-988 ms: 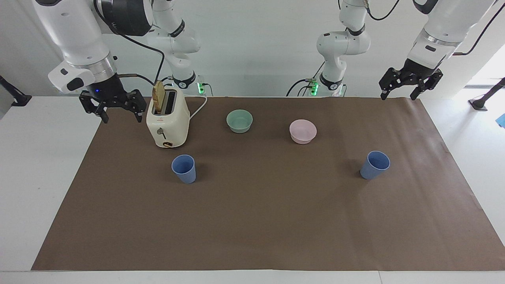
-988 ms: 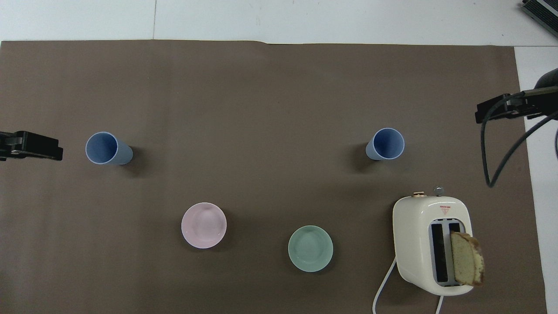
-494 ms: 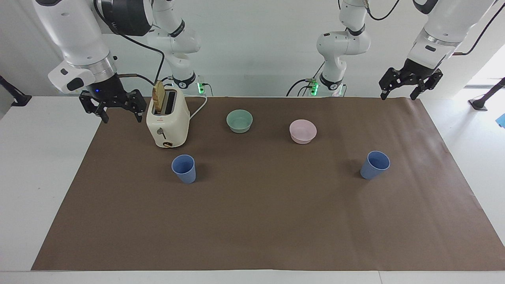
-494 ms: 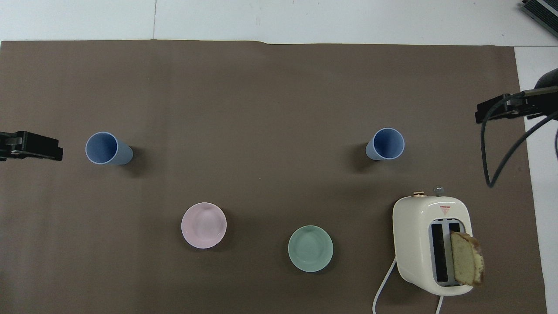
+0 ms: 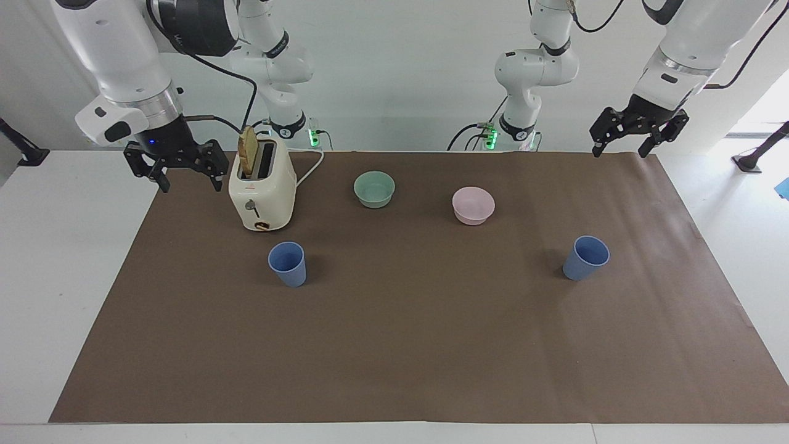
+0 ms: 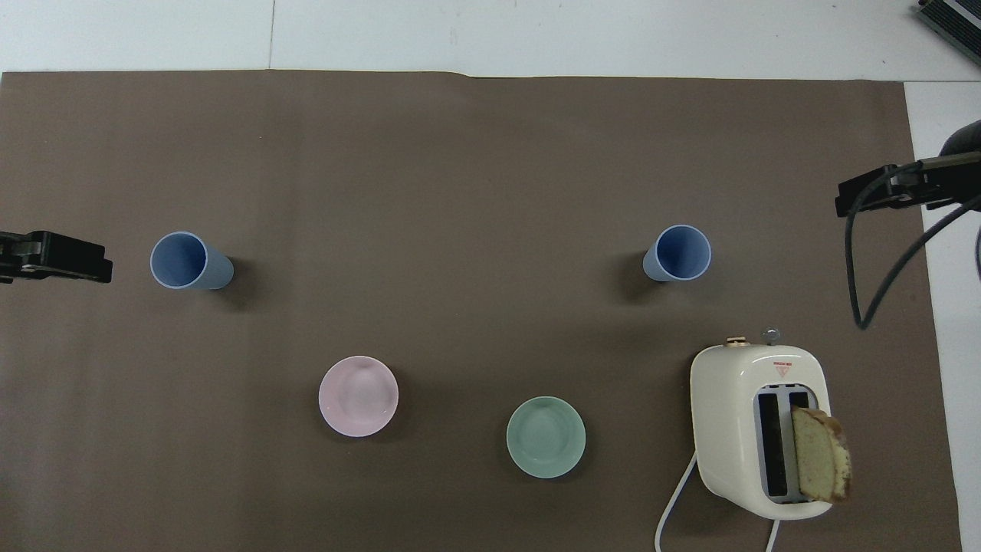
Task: Stack blue cups with both arms
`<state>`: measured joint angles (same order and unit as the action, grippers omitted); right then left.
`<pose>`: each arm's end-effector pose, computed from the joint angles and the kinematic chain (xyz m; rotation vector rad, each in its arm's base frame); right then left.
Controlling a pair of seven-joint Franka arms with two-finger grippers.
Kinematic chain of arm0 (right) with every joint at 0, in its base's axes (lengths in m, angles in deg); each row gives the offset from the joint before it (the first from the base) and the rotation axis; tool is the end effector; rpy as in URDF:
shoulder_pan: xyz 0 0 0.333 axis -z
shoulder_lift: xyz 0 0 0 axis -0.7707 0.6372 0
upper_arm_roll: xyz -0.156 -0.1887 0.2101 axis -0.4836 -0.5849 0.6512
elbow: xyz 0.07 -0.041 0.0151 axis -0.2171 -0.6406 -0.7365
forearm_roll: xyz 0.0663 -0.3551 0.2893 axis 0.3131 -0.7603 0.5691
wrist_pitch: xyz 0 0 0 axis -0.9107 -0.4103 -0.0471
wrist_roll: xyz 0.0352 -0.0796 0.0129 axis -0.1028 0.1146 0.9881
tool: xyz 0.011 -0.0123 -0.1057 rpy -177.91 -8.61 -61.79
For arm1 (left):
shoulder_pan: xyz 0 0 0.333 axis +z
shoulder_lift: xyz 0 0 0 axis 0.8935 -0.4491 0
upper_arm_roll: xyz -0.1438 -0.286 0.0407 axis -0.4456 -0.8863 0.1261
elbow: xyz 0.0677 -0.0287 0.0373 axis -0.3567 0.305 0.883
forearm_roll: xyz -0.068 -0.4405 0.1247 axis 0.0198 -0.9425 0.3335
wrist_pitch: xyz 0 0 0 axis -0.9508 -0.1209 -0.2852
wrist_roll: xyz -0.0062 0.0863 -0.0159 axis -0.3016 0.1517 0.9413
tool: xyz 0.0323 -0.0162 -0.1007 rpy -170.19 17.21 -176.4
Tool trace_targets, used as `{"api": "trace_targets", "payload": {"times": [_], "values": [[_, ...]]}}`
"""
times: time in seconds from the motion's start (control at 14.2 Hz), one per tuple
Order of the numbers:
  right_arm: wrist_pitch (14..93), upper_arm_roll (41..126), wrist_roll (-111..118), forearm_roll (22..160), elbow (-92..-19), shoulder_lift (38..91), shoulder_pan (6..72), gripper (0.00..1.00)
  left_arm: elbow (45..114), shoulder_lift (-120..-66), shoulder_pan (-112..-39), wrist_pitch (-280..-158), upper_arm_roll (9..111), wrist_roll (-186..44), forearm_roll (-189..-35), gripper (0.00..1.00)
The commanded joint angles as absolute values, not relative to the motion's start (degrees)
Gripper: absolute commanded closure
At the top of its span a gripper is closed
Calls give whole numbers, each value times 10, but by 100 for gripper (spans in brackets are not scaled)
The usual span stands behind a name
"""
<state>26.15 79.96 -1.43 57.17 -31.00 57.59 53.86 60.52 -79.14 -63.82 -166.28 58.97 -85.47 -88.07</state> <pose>0.6715 -0.0039 0.6386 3.0939 0.0870 0.0592 0.5961 -0.0493 0.6611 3.1283 -0.0956 -0.0239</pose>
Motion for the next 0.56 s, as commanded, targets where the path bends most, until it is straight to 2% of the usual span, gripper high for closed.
{"api": "trace_targets", "payload": {"times": [0.0, 0.28, 0.49], "values": [[259, 805, 3, 579, -322, 564, 547, 0, 620, -778, -637, -1663, 592, -865, -888, 0], [259, 805, 3, 579, -322, 564, 547, 0, 621, -778, -636, -1672, 592, -866, -889, 0], [258, 805, 3, 579, -322, 564, 547, 0, 631, -802, -619, -1724, 593, -865, -889, 0]]}}
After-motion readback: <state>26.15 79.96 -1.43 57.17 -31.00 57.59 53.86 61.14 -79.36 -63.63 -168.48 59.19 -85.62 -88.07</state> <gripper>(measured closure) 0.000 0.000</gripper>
